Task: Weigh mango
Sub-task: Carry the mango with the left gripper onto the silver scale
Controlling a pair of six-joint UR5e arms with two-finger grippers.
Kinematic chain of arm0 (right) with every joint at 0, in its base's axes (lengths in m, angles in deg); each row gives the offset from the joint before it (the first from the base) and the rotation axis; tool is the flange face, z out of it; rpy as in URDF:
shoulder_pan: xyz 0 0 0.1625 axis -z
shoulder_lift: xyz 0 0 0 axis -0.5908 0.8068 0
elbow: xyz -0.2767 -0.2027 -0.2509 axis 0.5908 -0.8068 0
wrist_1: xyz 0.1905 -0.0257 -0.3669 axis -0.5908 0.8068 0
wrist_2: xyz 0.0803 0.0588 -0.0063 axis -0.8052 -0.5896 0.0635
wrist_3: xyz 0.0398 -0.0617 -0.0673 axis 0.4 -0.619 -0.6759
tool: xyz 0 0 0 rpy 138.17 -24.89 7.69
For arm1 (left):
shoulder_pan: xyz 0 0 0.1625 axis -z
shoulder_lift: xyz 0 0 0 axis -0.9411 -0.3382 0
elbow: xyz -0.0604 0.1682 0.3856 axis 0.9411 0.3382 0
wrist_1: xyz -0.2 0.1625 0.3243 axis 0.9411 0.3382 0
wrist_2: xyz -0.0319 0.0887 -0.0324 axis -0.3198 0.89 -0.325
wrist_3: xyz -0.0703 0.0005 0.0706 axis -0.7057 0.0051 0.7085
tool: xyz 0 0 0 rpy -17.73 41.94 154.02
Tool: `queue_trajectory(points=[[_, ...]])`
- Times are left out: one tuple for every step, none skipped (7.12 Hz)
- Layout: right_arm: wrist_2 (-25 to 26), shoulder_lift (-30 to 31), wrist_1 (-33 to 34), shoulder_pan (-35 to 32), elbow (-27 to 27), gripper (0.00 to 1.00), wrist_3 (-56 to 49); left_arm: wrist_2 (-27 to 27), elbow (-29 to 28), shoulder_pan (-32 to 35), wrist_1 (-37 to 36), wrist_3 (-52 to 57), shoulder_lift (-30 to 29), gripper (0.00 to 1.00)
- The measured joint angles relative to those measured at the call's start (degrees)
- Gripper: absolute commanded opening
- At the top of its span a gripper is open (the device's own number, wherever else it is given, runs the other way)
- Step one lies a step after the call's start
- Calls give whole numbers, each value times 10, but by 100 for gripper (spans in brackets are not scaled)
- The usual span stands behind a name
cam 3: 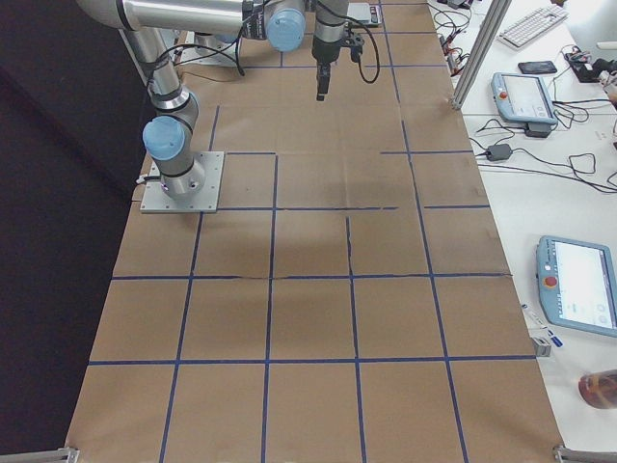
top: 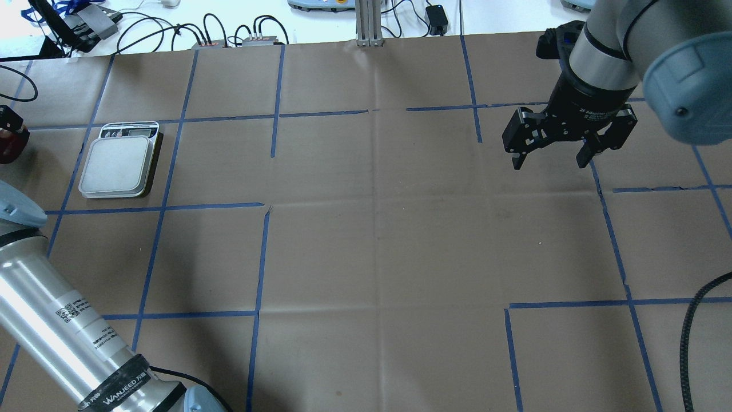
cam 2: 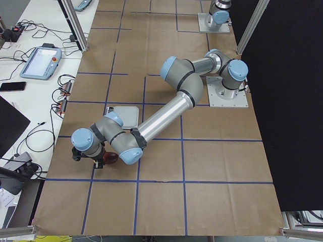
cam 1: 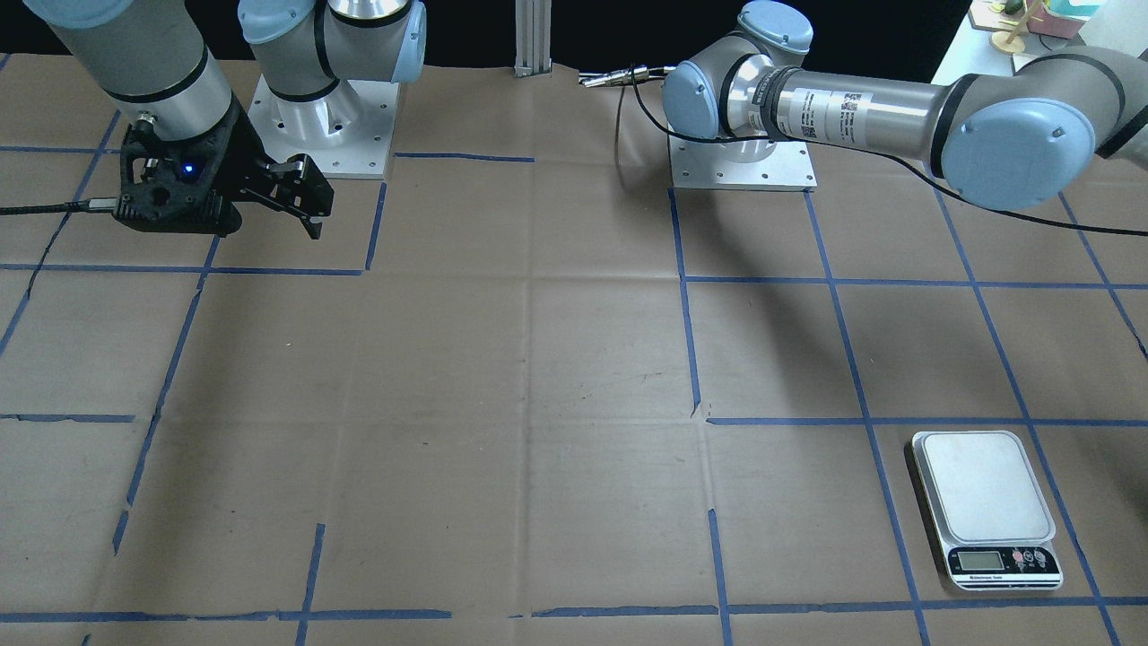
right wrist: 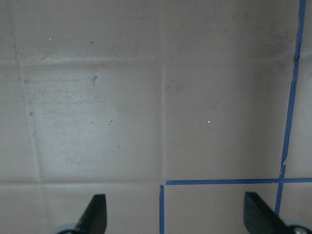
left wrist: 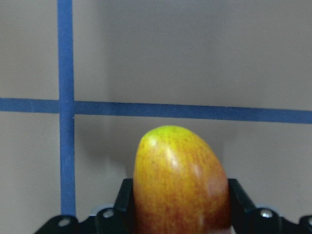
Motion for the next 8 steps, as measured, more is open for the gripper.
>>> queue_trajectory(points=[[0, 0, 0, 0, 0, 100, 0, 1, 32, 14, 43, -22, 39, 25], [0, 0, 0, 0, 0, 100, 0, 1, 84, 32, 52, -51, 79, 25], [0, 0, 0, 0, 0, 100, 0, 1, 152, 56, 30, -89, 121, 26], [0, 0, 0, 0, 0, 100, 0, 1, 229, 85, -22, -127, 157, 26], [0, 0, 0, 0, 0, 100, 0, 1, 307, 107, -96, -156, 184, 27], [0, 0, 0, 0, 0, 100, 0, 2, 374, 119, -164, -174, 201, 31], [0, 0, 0, 0, 0, 100, 0, 1, 419, 123, -204, -182, 211, 46], [0, 0, 0, 0, 0, 100, 0, 0, 447, 124, -226, -185, 217, 99]])
